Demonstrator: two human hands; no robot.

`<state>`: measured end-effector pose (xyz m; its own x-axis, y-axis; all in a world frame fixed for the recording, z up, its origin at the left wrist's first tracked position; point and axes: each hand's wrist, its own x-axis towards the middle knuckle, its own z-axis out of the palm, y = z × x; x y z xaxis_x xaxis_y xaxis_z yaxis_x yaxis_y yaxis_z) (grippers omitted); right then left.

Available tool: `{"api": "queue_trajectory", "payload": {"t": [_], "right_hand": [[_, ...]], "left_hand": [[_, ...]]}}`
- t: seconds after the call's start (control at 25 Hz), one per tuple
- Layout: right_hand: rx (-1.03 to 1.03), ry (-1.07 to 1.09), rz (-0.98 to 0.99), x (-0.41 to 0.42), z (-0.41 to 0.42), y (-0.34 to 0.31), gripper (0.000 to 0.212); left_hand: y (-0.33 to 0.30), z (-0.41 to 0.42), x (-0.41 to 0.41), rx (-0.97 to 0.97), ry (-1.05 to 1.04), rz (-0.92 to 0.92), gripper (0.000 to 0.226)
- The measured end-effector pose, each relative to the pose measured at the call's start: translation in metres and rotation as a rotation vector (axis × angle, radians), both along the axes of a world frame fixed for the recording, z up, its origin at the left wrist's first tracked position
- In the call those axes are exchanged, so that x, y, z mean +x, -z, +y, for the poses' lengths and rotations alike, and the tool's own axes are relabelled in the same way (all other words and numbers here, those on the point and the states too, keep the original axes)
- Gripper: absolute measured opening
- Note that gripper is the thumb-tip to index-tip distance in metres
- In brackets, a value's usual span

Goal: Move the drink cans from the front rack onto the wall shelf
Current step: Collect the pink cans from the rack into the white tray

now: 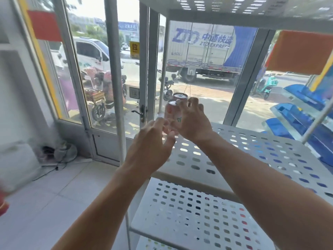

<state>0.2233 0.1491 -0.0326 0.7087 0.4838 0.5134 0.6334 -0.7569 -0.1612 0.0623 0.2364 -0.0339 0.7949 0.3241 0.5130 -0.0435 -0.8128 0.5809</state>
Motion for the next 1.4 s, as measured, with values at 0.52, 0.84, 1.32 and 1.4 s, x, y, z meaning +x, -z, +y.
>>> {"api": "queue_trajectory", "payload": {"t": [0.52,0.84,1.32,1.4], "right_hand": [[0.667,-0.204,0.410,-0.101,-0.110,-0.033,0.074],[0.747,0.010,0.548,-0.178,-0.270,-0.006,0.045],[1.197,0.714,0.422,-0.314,-0.511,0.074,0.050],[1.231,0.861,0.434,-0.339,-0.538,0.091,0.053]], "left_hand": [[0.001,-0.050,0.003,-0.322,0.356,0.017,0.072],[0.011,-0.185,-0.015,-0.420,0.780,0.123,0.056],[0.063,-0.391,-0.057,0.024,1.168,0.297,0.057],[0.069,-0.417,-0.068,0.071,1.221,0.294,0.051]]}}
